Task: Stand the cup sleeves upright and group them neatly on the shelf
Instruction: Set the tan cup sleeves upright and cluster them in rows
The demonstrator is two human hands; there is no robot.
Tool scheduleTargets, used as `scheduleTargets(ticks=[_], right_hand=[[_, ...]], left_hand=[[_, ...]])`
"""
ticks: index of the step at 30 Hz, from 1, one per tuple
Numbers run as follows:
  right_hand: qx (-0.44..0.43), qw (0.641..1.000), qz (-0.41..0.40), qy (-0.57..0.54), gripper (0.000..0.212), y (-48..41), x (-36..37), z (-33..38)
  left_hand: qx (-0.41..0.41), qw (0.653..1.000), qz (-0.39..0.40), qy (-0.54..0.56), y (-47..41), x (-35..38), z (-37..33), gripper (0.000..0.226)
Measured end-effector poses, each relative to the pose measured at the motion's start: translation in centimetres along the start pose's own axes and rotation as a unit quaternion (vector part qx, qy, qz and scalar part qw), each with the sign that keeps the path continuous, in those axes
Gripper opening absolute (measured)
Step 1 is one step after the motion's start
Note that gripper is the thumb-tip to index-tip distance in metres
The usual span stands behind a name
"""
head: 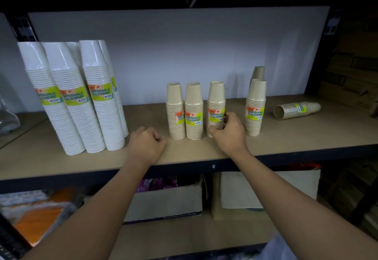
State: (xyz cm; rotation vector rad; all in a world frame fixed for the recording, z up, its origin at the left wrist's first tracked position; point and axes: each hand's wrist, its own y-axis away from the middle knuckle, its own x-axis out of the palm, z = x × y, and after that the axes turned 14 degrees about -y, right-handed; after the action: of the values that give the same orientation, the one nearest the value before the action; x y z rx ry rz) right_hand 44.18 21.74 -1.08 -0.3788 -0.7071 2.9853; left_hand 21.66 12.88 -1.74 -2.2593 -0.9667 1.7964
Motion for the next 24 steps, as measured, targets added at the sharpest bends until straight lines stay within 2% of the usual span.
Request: scheduleTargets(ticks=[24], right_hand=[[-0.011, 1.0, 0.019, -0.004, 0.064, 0.47, -0.18, 0.4]], left_hand=[[0.006, 1.0, -0.009, 0.005, -0.08, 0.18, 0.16, 0.02]])
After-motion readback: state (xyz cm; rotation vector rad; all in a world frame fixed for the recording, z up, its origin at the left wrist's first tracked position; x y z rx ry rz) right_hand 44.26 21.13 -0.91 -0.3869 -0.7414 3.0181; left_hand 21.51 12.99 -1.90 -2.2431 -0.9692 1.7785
